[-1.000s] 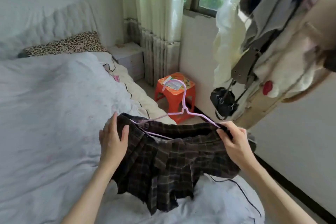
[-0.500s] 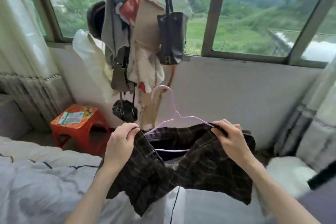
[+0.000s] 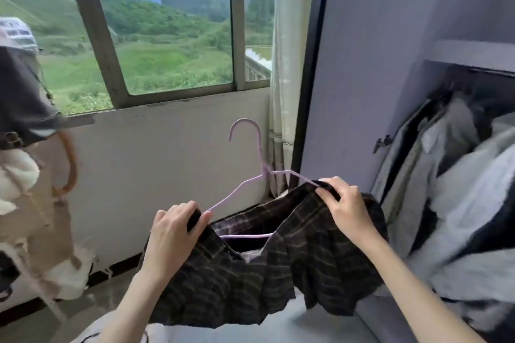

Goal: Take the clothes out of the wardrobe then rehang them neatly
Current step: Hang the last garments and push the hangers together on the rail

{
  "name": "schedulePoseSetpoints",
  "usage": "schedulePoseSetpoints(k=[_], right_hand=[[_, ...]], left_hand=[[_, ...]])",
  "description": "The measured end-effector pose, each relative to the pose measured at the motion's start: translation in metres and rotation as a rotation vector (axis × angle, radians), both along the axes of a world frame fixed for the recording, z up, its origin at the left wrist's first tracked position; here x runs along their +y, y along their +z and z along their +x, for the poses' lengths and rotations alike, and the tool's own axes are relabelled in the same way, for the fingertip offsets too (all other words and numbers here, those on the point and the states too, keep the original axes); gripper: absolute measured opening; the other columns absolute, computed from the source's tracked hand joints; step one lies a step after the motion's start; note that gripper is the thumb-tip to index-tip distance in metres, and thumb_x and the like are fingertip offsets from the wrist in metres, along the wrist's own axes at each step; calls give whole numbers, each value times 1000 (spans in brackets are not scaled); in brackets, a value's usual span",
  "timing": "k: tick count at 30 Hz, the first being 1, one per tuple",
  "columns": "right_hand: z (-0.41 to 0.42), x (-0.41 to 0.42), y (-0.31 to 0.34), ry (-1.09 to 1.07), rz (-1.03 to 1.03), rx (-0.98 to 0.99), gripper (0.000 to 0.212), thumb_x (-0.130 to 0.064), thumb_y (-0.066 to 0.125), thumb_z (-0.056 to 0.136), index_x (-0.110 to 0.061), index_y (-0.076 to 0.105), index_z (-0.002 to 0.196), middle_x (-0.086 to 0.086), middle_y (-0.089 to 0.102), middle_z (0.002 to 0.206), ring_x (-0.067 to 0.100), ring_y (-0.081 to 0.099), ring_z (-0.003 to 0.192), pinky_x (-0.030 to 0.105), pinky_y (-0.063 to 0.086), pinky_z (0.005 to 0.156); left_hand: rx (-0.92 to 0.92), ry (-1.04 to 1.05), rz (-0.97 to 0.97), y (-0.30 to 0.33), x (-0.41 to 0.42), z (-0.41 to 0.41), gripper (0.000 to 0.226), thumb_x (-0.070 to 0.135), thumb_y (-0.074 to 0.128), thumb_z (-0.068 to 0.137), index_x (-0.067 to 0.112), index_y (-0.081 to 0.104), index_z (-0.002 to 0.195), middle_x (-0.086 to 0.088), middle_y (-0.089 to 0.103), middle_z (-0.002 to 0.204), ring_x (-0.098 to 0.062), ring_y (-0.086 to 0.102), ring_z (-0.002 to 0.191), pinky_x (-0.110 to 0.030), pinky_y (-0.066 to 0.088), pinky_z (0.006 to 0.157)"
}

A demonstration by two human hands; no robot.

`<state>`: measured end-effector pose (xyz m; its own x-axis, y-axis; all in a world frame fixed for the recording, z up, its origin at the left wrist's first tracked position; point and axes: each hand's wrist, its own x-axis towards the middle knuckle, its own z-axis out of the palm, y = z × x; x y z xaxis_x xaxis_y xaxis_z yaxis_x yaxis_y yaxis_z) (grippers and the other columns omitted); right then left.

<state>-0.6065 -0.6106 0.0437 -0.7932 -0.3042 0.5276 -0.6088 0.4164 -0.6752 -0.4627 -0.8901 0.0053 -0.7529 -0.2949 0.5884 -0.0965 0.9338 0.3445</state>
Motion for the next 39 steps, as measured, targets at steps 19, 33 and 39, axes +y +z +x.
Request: schedulePoseSetpoints(k=[19, 33, 39], right_hand=[[11, 314, -6, -521, 285, -5, 34, -40, 51, 91, -12, 65, 104, -10, 51, 97, 5, 49, 94, 18, 41, 85], [87, 329, 9, -373, 143, -720, 15, -29, 50, 94, -28, 50, 79, -18, 49, 75, -9, 46, 66, 19, 37, 72], [102, 310, -17, -564, -18, -798, 27, -30, 49, 93, -9, 55, 110, 20, 57, 118, 36, 52, 111, 47, 37, 101]], left_hand=[[144, -424, 20, 10, 254, -174, 36, 43, 46, 89, 13, 51, 70, 4, 50, 66, -20, 45, 67, -33, 25, 77], [-126, -832, 23, -8, 328, -260, 10, 18, 58, 88, 11, 58, 81, -2, 57, 76, -27, 52, 74, -39, 41, 71], [-517, -984, 142, -32, 366, -271, 24, 19, 46, 97, 15, 58, 116, -5, 57, 109, -27, 55, 101, -27, 37, 76]])
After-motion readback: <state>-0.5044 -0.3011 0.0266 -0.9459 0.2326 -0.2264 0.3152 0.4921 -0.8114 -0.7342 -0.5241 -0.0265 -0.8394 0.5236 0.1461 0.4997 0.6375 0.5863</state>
